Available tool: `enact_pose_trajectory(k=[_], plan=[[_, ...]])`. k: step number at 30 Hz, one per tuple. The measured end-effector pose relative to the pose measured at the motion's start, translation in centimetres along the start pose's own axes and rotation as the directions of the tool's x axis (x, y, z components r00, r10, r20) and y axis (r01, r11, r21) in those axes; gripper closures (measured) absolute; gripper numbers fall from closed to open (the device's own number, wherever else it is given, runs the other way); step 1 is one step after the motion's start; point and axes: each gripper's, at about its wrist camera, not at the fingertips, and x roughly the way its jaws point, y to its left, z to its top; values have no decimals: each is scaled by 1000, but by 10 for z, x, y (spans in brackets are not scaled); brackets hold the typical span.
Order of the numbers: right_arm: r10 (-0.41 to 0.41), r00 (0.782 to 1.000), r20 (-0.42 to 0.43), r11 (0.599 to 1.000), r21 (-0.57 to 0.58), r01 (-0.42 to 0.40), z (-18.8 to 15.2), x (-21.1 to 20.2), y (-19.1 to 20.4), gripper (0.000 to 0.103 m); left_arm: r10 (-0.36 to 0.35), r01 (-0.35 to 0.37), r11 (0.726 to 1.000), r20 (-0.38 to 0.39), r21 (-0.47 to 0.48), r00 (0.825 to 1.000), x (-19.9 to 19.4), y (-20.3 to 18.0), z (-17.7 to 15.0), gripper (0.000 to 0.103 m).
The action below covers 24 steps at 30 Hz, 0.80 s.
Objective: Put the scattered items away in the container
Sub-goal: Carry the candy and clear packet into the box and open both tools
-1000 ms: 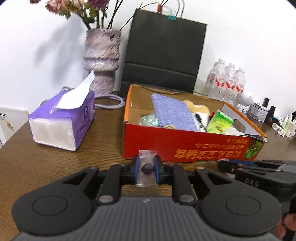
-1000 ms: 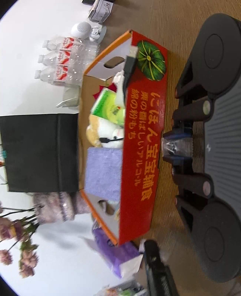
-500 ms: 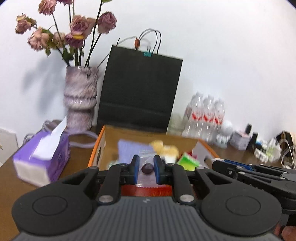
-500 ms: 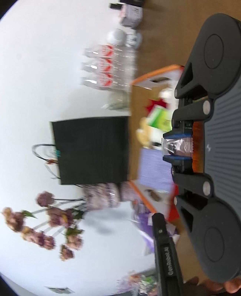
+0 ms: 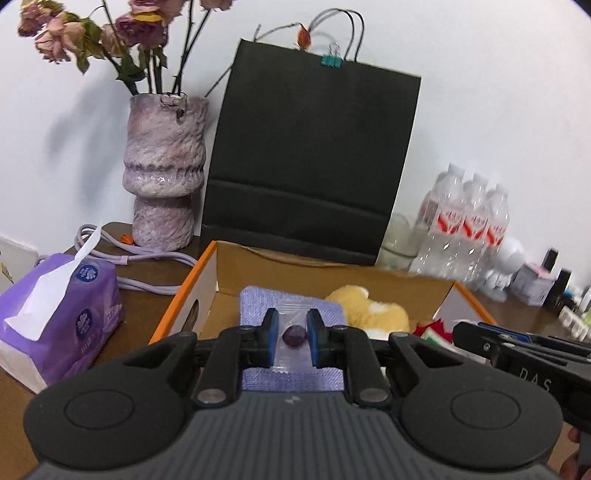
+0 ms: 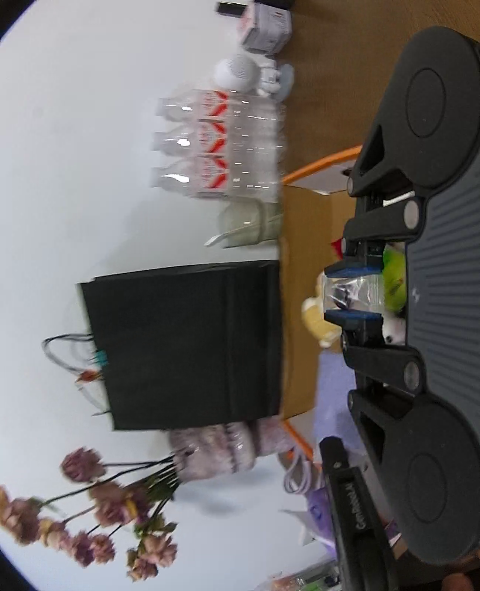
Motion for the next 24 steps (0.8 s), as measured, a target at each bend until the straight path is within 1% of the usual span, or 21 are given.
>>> enact_pose_trajectory(k=[2, 3, 4, 5, 6, 7, 8, 9, 10, 11, 15, 20, 24], plan=[[2, 1000, -17, 1000, 0, -2, -3, 6, -1, 86, 4, -4, 1000, -8, 12, 1000, 3, -1, -2, 85], [3, 1000, -22, 1000, -3, -3, -4, 8, -1, 86, 7, -7, 1000, -17, 16, 1000, 5, -1, -3, 83], [6, 1000, -28, 1000, -8, -6, -4, 9, 0, 86, 12, -11, 1000, -31, 21, 999, 7, -2, -4, 79], [9, 999, -35, 1000, -11, -10, -5, 9, 0, 84, 18, -17, 1000, -45, 24, 999, 8, -2, -5, 55], [11, 999, -45, 1000, -11, -11, -5, 9, 1, 77, 26, -24, 999, -54, 25, 998, 8, -2, -5, 37], [8, 998, -55, 1000, -9, -9, -5, 9, 0, 48, 38, -37, 999, -43, 28, 998, 5, -2, -5, 17], [-3, 998, -64, 1000, -4, 2, -4, 8, -1, 27, 77, -76, 996, -20, 34, 997, 1, -4, -4, 6], [-21, 998, -67, 1000, -2, 21, -2, 7, -2, 3, 100, -100, 994, -1, 51, 995, -4, -4, -2, 0], [-38, 997, -65, 999, -3, 38, -1, 5, -4, 0, 108, -109, 992, 17, 63, 994, -8, -4, 0, 0], [-36, 997, -62, 999, -1, 36, 2, 2, -6, 0, 105, -107, 992, 26, 67, 994, -12, -3, 2, 0], [16, 997, -72, 999, 34, -14, 8, -7, -13, 0, 108, -110, 992, 29, 57, 994, -21, -4, 7, 0], [4, 998, -56, 1000, -8, -5, 13, -17, -5, 0, 92, -93, 993, 20, 69, 996, -21, -10, 6, 0], [10, 999, -53, 1000, -17, -11, 14, -19, -3, 0, 92, -92, 993, 2, 71, 996, -19, -12, 5, 0]])
